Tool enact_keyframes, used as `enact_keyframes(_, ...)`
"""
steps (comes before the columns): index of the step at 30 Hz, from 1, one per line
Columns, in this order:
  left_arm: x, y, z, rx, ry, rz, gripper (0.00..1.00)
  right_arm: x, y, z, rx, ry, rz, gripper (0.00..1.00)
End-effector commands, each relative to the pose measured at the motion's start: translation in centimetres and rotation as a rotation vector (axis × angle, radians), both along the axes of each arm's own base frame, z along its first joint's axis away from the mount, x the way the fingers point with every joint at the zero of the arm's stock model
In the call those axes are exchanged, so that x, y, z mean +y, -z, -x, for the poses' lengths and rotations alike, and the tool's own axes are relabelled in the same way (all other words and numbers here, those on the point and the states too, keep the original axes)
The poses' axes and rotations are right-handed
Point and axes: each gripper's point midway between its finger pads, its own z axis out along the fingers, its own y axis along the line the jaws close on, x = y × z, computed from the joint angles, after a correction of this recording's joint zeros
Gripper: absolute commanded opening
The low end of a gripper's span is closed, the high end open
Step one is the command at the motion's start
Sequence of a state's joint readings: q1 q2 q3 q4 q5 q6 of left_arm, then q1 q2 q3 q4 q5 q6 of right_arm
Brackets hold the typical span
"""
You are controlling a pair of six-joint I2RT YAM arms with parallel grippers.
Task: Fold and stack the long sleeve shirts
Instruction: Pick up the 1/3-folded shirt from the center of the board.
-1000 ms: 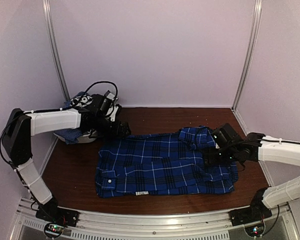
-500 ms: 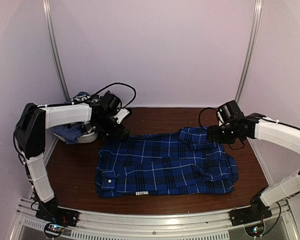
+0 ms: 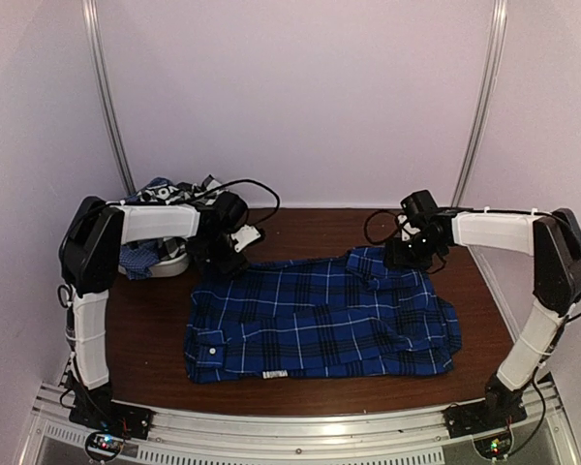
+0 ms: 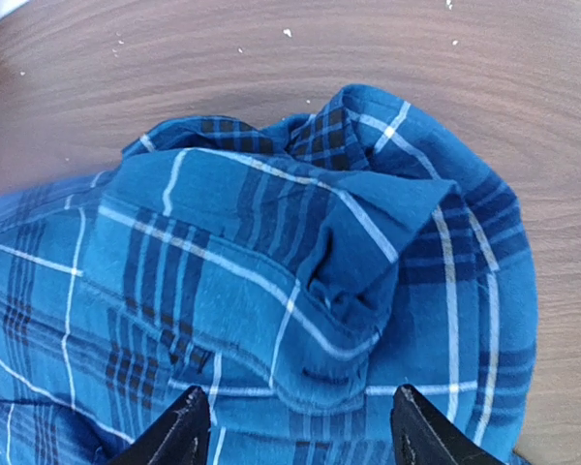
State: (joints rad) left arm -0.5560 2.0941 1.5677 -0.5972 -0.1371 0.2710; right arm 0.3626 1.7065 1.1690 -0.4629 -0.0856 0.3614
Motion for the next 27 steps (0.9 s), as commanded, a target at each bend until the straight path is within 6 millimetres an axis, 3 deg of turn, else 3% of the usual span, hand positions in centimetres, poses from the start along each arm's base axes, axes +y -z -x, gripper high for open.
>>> enact_keyframes(1,0.3,0.1,-0.7,-0.017,0.021,-0.044,0.68,0.1,0.6,-2.0,-0.01,-0.014,-0.005,0.61)
enact_keyframes(10,0.4,0.4,-0.8,-0.014,0.014,-0.047,0.58,-0.8,2.4,-2.9,0.007,0.0,0.023,0.55)
enact_keyframes(15,0.4,0.8,-0.8,-0.01,0.019,-0.058,0.47,-0.1,2.3,-3.1,-0.002,-0.035,-0.004,0.34)
enact_keyframes(20,0.6,0.2,-1.3,-0.033,0.006,-0.072,0.28,-0.2,0.7,-3.0,-0.025,-0.04,-0.013,0.02)
enact_keyframes(27,0.5,-1.8,-1.3,-0.057,-0.012,-0.041,0.03,-1.1,-4.0,-0.8,-0.073,-0.045,-0.017,0.0)
